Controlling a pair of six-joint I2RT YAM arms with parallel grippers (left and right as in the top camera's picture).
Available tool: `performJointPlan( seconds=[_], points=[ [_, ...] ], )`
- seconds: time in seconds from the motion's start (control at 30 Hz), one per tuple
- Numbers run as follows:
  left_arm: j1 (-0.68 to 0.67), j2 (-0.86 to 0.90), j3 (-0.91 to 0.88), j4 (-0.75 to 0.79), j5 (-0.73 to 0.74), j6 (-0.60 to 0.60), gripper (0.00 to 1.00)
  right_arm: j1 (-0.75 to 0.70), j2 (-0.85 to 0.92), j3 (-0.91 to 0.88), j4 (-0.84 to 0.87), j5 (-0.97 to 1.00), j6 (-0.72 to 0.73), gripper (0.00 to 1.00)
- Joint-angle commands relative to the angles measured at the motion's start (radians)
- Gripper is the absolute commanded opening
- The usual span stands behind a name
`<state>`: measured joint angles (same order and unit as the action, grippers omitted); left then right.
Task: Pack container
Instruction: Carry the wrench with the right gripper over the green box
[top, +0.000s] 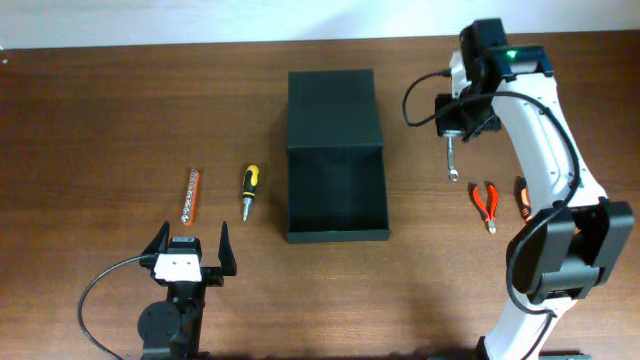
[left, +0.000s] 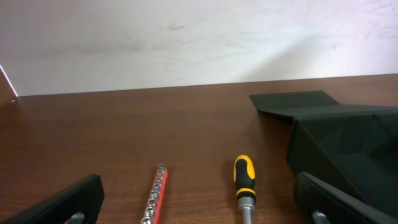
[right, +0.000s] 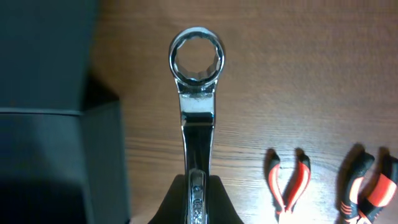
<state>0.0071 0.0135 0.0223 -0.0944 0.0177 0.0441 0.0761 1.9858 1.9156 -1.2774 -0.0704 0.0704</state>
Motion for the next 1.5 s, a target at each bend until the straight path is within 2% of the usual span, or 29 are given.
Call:
performJointPlan(
  seconds=[0.0,0.47,0.57,0.73,1.07,1.47],
  points=[
    [0.004,-0.008,-0.007,0.0,-0.007,-0.009,0.99,0.036,0.002,0.076,-0.032,-0.058,-0.011,0.04],
    [0.004,-0.008,-0.007,0.0,-0.007,-0.009,0.99,0.394,0.002,0.093,-0.097,0.0,-0.219,0.04],
    [0.004,-0.008,-0.007,0.0,-0.007,-0.009,0.99,0.431,0.002,0.093,-0.107,-0.001,-0.27,0.04],
    [0.004,-0.008,-0.007,0.0,-0.007,-0.009,0.99,0.458,0.002,0.09,-0.115,-0.043,-0.355,0.06],
    [0.004,-0.008,-0.007,0.0,-0.007,-0.009,0.99,0.475,0.009,0.085,-0.061,-0.07,-0.35,0.06],
    [0.004,-0.008,-0.007,0.0,-0.007,-0.009,0.99,0.475,0.133,0.085,-0.053,-0.115,-0.35,0.06]
  ],
)
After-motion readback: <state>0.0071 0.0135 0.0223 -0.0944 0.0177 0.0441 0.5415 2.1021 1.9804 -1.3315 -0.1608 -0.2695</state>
